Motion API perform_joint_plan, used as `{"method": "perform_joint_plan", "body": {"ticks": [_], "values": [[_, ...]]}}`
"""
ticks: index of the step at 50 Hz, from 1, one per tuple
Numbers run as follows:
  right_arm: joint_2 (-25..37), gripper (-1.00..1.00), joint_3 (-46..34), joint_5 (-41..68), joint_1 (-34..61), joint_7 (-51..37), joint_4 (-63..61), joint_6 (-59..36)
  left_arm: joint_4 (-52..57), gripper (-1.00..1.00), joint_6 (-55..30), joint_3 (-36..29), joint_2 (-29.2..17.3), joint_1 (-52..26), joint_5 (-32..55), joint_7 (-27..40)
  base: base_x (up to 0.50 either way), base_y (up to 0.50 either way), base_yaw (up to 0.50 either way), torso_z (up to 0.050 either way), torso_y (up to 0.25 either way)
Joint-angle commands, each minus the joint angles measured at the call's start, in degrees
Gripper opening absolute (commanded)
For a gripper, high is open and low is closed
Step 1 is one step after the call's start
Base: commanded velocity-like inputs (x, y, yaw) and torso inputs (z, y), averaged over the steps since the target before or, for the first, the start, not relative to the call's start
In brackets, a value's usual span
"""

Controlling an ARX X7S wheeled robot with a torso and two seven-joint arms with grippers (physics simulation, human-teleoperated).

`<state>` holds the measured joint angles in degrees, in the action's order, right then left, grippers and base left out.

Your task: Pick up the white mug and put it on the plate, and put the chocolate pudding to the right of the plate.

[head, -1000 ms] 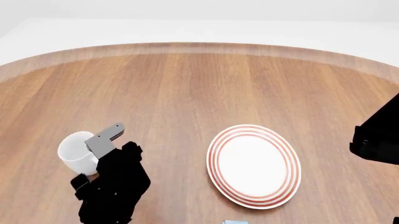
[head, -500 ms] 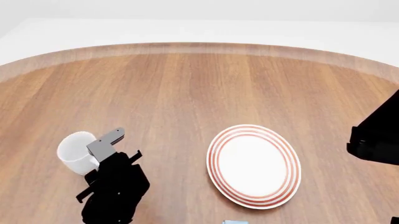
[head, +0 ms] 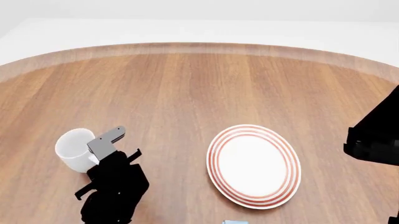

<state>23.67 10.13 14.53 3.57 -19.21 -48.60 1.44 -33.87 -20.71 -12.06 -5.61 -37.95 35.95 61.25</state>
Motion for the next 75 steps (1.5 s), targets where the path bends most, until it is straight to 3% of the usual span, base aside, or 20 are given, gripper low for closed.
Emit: {"method": "perform_joint_plan", "body": {"ticks": [1,7,16,33,42,52,56,66,75], "values": [[-0.61,1.00,1.12,-0.74,0.04,1.02,-0.27,-0.38,12.69,-1.00,-0.67,-5.43,-4.18,0.57,-4.87,-3.59,0.00,0.00,0.00,0.000,0.000],[-0.47,1.00,1.04,-0.85,0.05,0.88,-0.43,-0.47,32.42,-1.00,-5.74,-12.21,-12.63,-0.47,-5.52,-10.84,0.00,0.00,0.00,0.000,0.000],[-0.21,1.00,1.38,-0.50,0.04,0.65,-0.62,-0.52,53.00,-1.00,-13.15,-12.07,-20.54,-1.90,0.99,-14.04,0.00,0.00,0.00,0.000,0.000],[0.04,1.00,1.20,-0.49,-0.03,0.36,-0.67,-0.44,69.06,-1.00,-21.81,-5.09,-27.47,-7.63,19.72,-16.67,0.00,0.00,0.00,0.000,0.000],[0.30,1.00,1.34,-0.24,0.09,0.11,-0.94,-0.69,72.82,-1.00,-24.29,-9.59,-29.63,-14.14,19.72,-24.07,0.00,0.00,0.00,0.000,0.000],[0.43,1.00,1.02,-0.29,0.07,-0.02,-1.26,-0.75,69.46,-1.00,-25.53,-16.87,-27.76,-21.78,20.97,-39.32,0.00,0.00,0.00,0.000,0.000],[0.57,1.00,1.20,-0.08,0.08,-0.13,-1.39,-0.83,64.70,-1.00,-24.57,-21.38,-25.56,-24.31,16.24,-44.37,0.00,0.00,0.00,0.000,0.000],[0.83,1.00,1.54,0.24,0.09,-0.33,-1.37,-0.75,55.58,-1.00,-21.91,-28.11,-19.86,-28.26,9.98,-51.30,0.00,0.00,0.00,0.000,0.000],[1.12,1.00,2.09,0.74,0.26,-0.62,-1.29,-0.86,48.51,-1.00,-25.66,-32.33,-15.31,-33.22,11.33,-56.99,0.00,0.00,0.00,0.000,0.000]]}}
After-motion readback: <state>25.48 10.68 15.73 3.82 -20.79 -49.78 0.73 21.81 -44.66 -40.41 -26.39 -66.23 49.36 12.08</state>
